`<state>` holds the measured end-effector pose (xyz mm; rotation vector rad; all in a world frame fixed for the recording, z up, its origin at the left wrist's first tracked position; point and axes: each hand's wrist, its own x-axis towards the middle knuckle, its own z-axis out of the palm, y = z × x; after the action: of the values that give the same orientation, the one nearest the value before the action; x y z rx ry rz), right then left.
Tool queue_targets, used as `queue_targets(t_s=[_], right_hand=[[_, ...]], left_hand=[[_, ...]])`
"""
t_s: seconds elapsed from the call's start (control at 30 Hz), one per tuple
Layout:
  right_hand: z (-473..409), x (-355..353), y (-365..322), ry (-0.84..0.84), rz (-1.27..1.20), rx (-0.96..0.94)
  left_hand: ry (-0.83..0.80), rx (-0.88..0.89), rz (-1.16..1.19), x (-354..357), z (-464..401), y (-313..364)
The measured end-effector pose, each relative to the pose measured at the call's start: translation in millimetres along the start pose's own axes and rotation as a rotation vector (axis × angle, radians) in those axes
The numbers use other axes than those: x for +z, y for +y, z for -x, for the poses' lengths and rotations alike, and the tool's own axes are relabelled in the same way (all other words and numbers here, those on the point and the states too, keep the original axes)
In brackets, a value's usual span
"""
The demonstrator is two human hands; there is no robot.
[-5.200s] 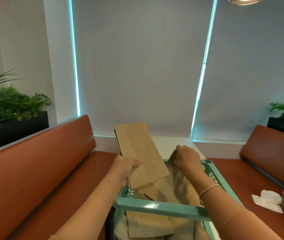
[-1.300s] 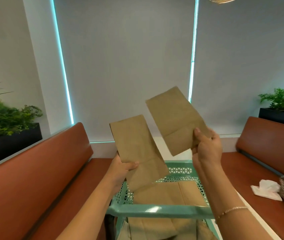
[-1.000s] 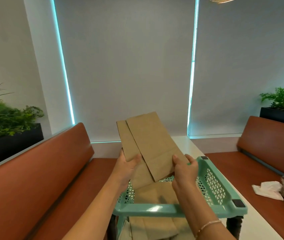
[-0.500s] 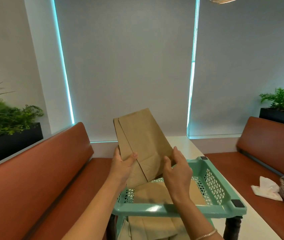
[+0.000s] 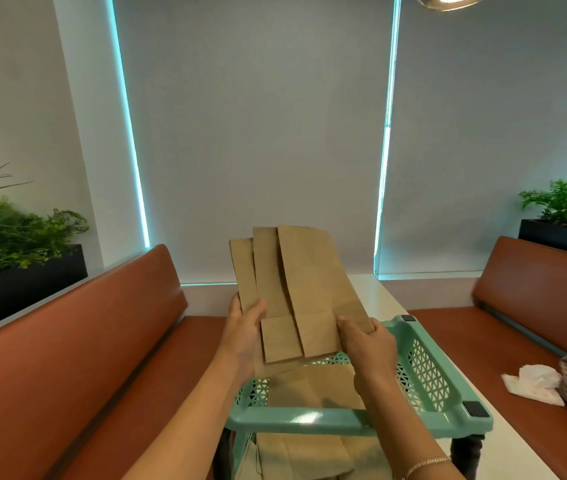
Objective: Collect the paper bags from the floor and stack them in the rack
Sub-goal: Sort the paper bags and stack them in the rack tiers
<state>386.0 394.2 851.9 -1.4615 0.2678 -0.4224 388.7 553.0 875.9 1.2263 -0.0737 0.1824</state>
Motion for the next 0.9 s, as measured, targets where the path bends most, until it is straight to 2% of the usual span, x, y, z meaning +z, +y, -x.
queue_targets(t_s=[0.2,0.33,0.53,0.7,0.9], right_hand=[[4,9,5,-0.112,-0.179,0.153],[13,18,7,-0.128,-0.124,0.125],[1,3,-17,-0.269,-0.083,0.161],[-4,0,-35,-0.588,0.003,0.027],[-8,-4,-22,-0.688,0.089,-0.048]], left_hand=[[-0.025,0.046,-0.002,3,2,-2],[-0.026,0.070,-0.079,3,2,-5],[0.010,0.116,-0.121,-6,-1,2],[-0.102,0.212,-0.206,3,1,3],[-0.117,0.212,-0.298,10,0,-5]])
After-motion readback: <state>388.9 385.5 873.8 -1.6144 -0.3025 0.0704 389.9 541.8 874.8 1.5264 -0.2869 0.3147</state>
